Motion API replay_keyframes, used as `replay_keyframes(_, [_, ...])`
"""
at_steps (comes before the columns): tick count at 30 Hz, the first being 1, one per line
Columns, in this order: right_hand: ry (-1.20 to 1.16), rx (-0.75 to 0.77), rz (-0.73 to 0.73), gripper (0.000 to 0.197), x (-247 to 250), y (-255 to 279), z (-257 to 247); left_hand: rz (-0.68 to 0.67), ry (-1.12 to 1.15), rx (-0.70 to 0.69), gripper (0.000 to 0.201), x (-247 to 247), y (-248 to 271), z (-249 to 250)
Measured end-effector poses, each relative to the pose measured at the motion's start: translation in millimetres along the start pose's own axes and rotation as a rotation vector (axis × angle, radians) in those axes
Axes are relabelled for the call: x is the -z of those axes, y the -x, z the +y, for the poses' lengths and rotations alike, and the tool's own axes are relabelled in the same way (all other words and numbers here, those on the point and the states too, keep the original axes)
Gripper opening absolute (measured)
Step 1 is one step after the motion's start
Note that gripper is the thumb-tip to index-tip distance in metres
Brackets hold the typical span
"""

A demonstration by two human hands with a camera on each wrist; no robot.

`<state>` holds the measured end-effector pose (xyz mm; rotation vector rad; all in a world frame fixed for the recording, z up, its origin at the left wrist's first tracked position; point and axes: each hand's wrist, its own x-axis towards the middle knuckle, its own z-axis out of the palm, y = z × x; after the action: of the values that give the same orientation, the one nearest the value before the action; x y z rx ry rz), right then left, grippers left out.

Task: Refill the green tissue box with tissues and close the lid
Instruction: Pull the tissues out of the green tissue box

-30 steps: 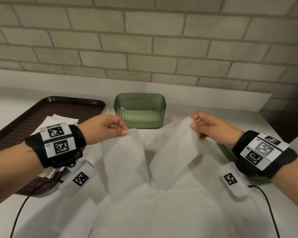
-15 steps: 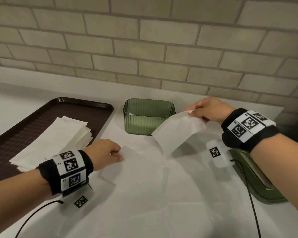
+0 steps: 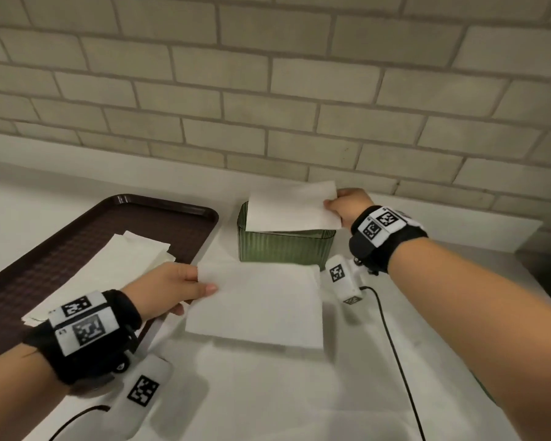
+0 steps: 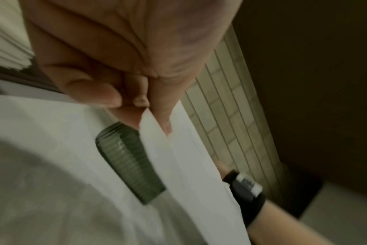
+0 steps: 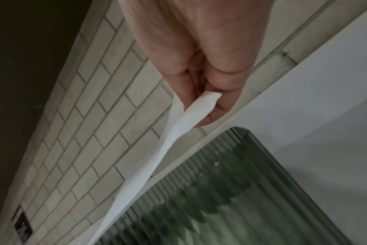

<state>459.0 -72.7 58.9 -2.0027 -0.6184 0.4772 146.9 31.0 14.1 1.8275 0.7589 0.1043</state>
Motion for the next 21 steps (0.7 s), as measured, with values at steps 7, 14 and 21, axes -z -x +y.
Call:
replay_keyframes(7, [0.341,-0.114,-0.089,0.038,-20,-2,5,0.163,0.494,0.041,0.019,39,-20,13])
replay_keyframes(14, [0.362,-0.094,-0.155,0.040,-27,-3,-1,0.231,0.509,0.039,0.012,50,-60,37])
replay_keyframes(21, [0.789,-0.016,-0.181,0.043,-32,-4,-7,0.272,0.425,0.096,0.003,38,-98,52])
